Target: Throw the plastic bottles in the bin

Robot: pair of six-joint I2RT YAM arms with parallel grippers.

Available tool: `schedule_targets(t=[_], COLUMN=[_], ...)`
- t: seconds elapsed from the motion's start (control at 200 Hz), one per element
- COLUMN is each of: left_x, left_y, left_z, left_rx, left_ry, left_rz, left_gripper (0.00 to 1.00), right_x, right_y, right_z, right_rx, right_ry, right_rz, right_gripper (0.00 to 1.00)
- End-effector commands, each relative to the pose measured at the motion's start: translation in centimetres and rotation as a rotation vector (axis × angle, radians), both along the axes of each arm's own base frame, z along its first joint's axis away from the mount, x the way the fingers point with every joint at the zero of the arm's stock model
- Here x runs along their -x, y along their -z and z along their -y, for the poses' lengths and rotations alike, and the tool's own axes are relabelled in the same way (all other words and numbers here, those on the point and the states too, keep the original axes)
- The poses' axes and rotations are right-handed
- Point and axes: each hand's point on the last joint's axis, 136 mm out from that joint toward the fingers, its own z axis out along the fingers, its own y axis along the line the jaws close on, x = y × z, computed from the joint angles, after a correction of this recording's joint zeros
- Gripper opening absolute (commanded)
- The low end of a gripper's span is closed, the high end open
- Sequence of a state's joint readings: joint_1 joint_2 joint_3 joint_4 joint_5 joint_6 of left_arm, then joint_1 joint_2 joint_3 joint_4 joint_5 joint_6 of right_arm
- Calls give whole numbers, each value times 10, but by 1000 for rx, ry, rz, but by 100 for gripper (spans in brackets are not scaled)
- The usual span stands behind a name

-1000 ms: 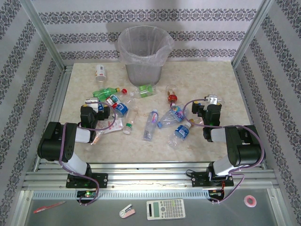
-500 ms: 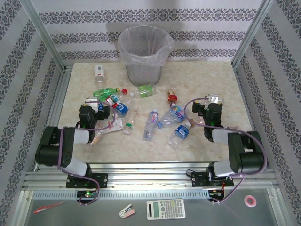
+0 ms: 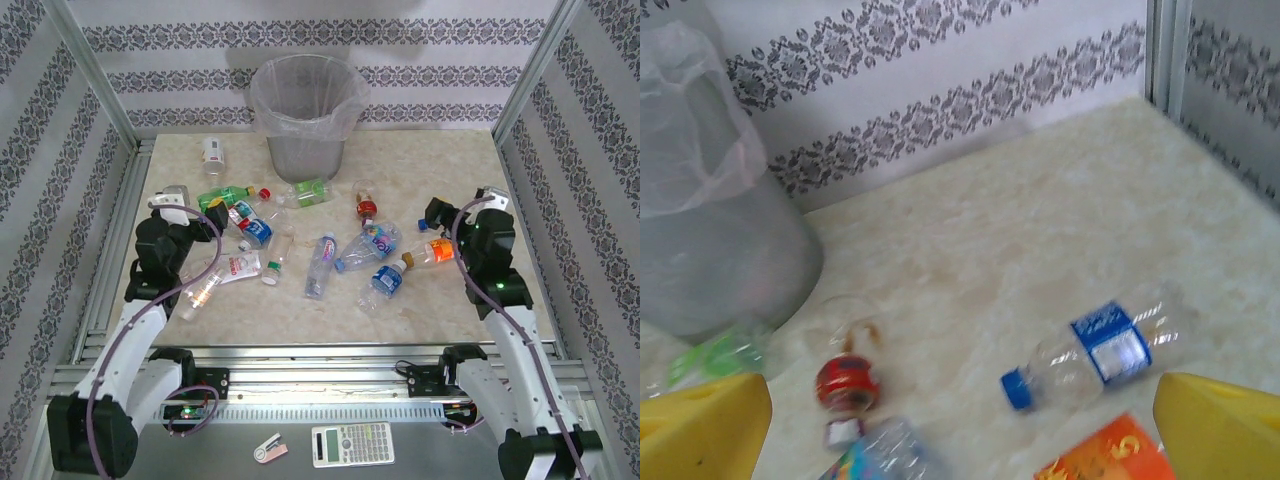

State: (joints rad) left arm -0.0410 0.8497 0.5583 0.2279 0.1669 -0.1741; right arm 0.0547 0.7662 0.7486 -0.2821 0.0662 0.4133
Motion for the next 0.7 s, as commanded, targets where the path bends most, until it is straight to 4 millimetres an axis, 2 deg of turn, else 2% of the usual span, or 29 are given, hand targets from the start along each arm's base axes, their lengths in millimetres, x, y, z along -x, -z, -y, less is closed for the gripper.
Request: schedule_targets(t=[0.0, 0.18, 0.36, 0.455, 0.694], left_x=[23, 47, 66, 76, 89], left_y=[0, -26, -29, -33, -30], left_z=[25, 49, 71, 82, 103], left_rx=[57, 56, -10, -31, -68], left_ry=[122, 268, 390, 448, 529], left_rz=[-122, -116, -147, -135, -134], left_gripper=[99, 100, 100, 100, 100], right_x=[44, 56, 52, 43, 10], right_y=[49, 77, 110, 129, 160], right_z=[-14, -28, -12, -4, 7], right_rx=[-202, -502, -634, -675, -731], right_ry=[7, 50, 190, 250, 320], right_rz=[-337, -511, -622, -663, -733], right_gripper=[98, 98, 98, 98, 98])
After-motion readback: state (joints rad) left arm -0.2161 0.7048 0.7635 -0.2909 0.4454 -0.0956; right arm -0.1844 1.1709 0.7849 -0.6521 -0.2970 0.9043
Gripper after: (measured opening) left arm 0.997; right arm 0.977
